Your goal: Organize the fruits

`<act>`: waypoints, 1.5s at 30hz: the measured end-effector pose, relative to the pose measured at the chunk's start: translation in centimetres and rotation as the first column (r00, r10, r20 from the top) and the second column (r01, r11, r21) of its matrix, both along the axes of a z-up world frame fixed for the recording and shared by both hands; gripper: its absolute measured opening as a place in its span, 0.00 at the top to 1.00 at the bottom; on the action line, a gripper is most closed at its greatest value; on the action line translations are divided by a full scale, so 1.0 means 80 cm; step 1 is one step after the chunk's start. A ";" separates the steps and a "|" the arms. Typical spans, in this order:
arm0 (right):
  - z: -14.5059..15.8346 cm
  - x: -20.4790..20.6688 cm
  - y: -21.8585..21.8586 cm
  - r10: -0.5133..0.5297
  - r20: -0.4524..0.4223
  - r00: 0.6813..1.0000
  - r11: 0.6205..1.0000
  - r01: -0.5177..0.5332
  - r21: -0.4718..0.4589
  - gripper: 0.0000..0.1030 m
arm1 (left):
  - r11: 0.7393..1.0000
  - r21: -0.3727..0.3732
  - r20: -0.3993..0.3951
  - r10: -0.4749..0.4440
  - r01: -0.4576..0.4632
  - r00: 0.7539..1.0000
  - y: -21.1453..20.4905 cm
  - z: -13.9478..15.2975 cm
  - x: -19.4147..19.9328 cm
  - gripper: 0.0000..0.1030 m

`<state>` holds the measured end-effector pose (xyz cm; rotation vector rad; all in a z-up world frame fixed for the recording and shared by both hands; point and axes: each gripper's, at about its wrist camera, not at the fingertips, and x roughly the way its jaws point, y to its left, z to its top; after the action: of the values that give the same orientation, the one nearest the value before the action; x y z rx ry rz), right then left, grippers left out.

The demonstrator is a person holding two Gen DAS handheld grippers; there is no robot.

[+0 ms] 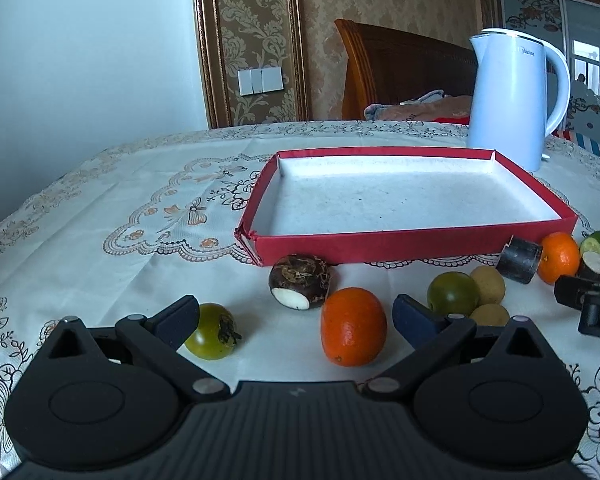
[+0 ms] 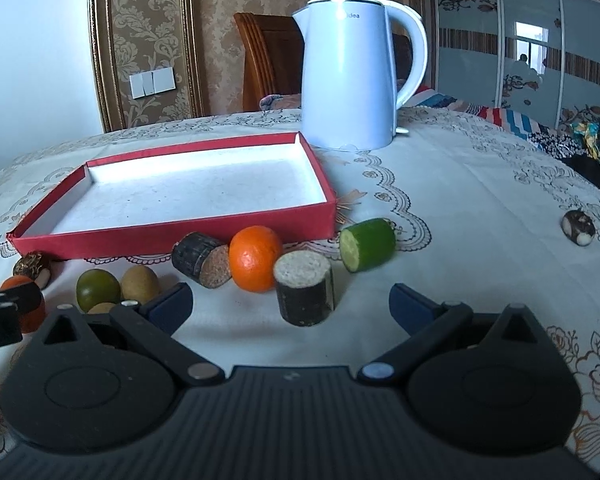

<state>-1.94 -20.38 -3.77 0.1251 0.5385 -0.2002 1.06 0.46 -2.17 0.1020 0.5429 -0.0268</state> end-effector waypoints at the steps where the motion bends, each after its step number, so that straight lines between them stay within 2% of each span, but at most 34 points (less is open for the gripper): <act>1: -0.001 0.000 -0.001 0.000 -0.002 1.000 1.000 0.000 0.003 0.00 | 1.000 0.004 0.003 -0.003 0.003 1.000 -0.001 -0.001 0.000 0.00; 45: -0.001 0.004 0.002 -0.008 -0.024 1.000 1.000 0.008 -0.014 0.00 | 1.000 0.009 0.002 -0.018 0.018 1.000 -0.008 -0.003 0.000 0.00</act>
<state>-1.65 -20.24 -3.88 0.1115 0.5607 -0.2135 1.03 -0.16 -2.42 0.1155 0.5399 -0.0421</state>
